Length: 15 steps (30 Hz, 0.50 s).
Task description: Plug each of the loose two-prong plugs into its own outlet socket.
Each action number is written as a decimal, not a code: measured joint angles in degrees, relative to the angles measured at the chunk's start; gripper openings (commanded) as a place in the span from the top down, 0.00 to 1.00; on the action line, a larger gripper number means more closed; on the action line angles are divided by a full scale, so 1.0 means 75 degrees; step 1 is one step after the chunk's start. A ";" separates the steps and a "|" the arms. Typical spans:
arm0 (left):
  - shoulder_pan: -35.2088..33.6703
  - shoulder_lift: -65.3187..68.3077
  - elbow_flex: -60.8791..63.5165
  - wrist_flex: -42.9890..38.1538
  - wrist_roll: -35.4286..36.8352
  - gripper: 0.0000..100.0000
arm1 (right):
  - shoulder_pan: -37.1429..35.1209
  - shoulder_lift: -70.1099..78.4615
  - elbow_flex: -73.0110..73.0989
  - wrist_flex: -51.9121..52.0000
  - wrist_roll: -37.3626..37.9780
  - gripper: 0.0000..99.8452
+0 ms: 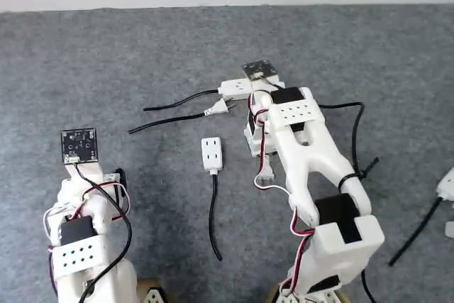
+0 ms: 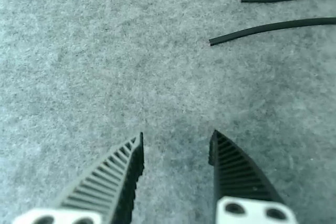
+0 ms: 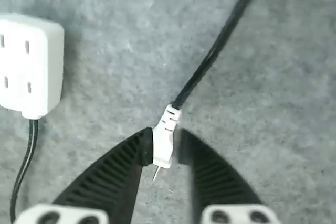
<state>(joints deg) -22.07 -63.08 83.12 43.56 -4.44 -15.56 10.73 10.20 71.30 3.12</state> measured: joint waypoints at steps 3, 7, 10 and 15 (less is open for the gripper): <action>0.0000 0.0000 0.0000 0.0000 0.0000 0.80 | 0.0012 0.0035 0.0000 -0.0117 -0.0211 0.83; 0.0000 0.0000 0.0000 0.0023 -0.0012 0.80 | 0.0012 0.0504 0.0000 -0.0410 -0.0563 0.83; 0.0000 -0.0035 0.0000 0.0141 -0.0012 0.80 | 0.0012 0.0738 0.0000 -0.0621 -0.0914 0.83; 0.0000 -0.0047 0.0000 0.0164 -0.0012 0.80 | 0.0023 0.0903 0.0000 -0.0692 -0.1125 0.83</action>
<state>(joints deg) -22.07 -63.43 83.12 44.79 -4.53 -15.38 17.49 10.20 66.11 -5.32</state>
